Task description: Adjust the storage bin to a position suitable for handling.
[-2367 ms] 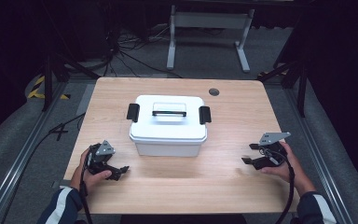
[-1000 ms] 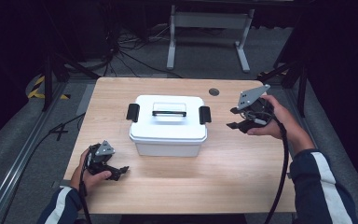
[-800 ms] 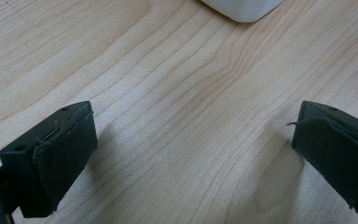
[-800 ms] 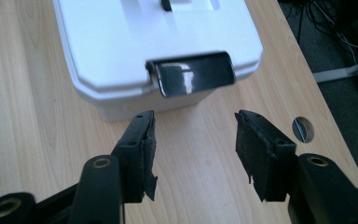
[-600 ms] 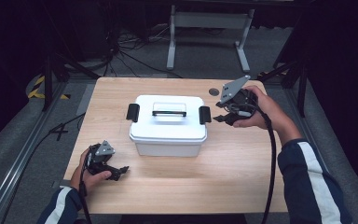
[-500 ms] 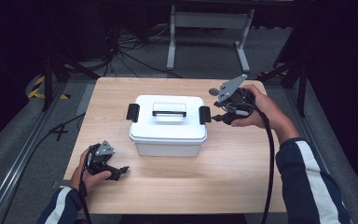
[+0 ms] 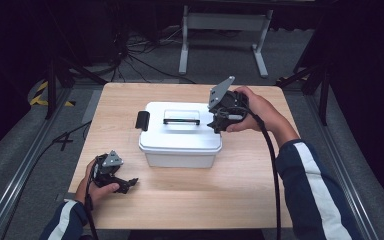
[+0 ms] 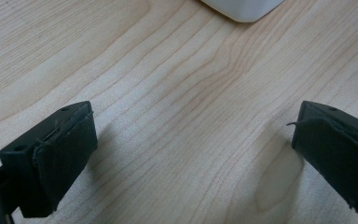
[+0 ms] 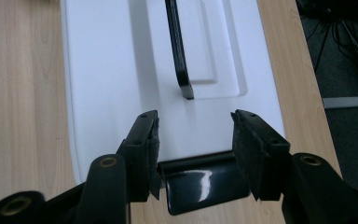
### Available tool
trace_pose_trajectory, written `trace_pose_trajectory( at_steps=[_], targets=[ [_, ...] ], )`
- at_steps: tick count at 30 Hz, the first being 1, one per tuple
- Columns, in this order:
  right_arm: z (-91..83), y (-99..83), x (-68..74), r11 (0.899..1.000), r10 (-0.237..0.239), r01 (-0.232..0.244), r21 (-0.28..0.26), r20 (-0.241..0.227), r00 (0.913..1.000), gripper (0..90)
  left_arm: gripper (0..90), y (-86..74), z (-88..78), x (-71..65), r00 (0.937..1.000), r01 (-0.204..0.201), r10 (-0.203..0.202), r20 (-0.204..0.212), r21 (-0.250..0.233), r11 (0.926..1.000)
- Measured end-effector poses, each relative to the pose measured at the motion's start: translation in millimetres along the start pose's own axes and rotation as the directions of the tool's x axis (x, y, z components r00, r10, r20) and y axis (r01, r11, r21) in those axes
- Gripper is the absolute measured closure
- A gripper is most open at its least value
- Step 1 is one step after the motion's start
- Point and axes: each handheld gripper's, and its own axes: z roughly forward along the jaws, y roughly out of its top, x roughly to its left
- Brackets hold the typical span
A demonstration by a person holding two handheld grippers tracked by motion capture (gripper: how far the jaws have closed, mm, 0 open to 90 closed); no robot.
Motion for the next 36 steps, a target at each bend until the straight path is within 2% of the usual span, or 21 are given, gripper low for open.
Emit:
trace_pose_trajectory(
  at_steps=[7, 15, 23, 36],
  targets=[
    [13.8, 14.3, 2.2, 1.0, -0.027, 0.027, 0.012, -0.026, 0.9993, 53.0, 0.4, 0.0, 0.1, 0.1, 1.0, -0.001, 0.001, 0.001, 0.0, 1.0],
    [24.1, 22.8, 3.8, 0.999, -0.043, 0.045, 0.028, -0.043, 0.9981, 56.3, 0.3, 0.1, 0.0, 0.2, 1.0, -0.001, 0.001, 0.002, 0.0, 1.0],
    [35.9, 36.7, 7.9, 0.996, -0.077, 0.08, 0.049, -0.057, 0.9954, 65.4, 0.2, 0.2, 0.0, 0.4, 1.0, -0.005, 0.005, 0.005, 0.002, 1.0],
    [53.5, 45.6, 6.3, 0.994, -0.086, 0.089, 0.068, -0.043, 0.9954, 80.1, 0.2, 0.5, -0.3, 1.3, 0.9999, -0.017, 0.017, 0.004, 0.005, 0.9998]
  ],
)
